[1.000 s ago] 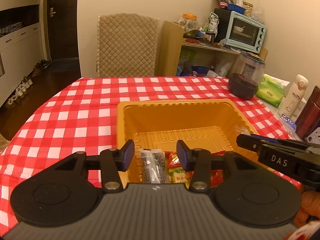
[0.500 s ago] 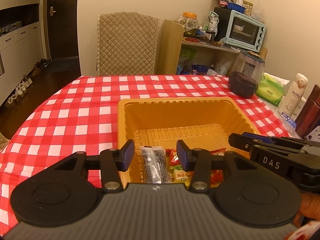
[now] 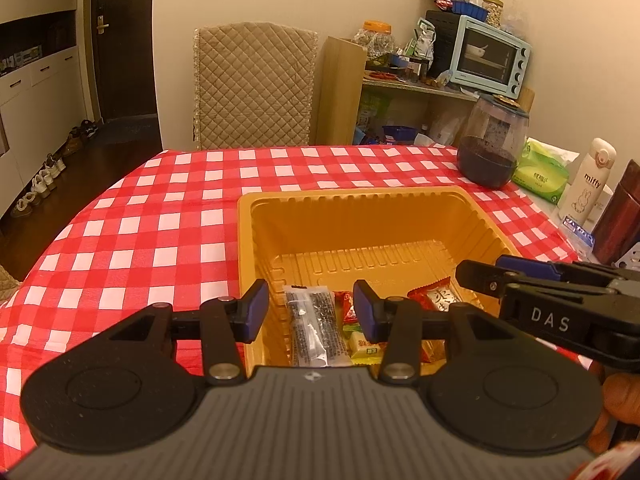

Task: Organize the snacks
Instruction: 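Carry the red packet and clear candy into the orange tray and open both tools, then withdraw both open tools from the tray back toward the snacks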

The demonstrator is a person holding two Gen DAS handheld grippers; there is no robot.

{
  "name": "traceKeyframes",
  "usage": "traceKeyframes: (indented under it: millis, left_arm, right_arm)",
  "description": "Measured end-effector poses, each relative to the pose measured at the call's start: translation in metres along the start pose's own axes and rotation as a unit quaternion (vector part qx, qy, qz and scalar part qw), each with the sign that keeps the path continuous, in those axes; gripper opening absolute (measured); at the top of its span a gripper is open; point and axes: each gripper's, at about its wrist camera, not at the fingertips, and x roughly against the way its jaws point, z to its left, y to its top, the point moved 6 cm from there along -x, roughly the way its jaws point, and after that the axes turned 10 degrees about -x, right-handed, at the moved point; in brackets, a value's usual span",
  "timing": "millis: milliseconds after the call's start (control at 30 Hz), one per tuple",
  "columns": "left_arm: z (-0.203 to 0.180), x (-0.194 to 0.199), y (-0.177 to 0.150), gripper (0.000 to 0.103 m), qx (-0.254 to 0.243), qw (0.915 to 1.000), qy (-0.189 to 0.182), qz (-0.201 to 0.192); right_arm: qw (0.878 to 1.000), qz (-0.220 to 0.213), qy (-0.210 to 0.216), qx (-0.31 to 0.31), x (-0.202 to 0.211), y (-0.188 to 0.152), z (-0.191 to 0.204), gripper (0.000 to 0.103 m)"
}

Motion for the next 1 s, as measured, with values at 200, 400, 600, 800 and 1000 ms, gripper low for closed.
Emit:
traceKeyframes:
  millis: [200, 400, 600, 800, 1000]
  left_arm:
    - [0.0, 0.001, -0.001, 0.042, -0.005, 1.0, 0.001, -0.001]
    - [-0.002, 0.007, -0.006, 0.042, -0.012, 0.9999, 0.005, -0.002]
    - [-0.005, 0.024, -0.011, 0.043, -0.012, 0.9998, 0.008, -0.011]
    - [-0.01, 0.043, -0.018, 0.045, -0.011, 0.9997, 0.012, -0.016]
    - [-0.011, 0.065, -0.033, 0.049, -0.001, 0.9998, 0.014, -0.016]
  right_arm:
    - [1.0, -0.002, -0.003, -0.002, 0.002, 0.001, -0.002, 0.043]
    - [1.0, -0.011, -0.009, -0.001, 0.01, 0.0, -0.005, 0.043]
    - [1.0, -0.024, -0.018, 0.006, 0.026, -0.002, -0.004, 0.043]
    - [0.999, -0.028, -0.024, 0.011, 0.049, -0.012, -0.002, 0.043]
    - [0.999, -0.036, -0.032, 0.001, 0.076, -0.02, -0.008, 0.043]
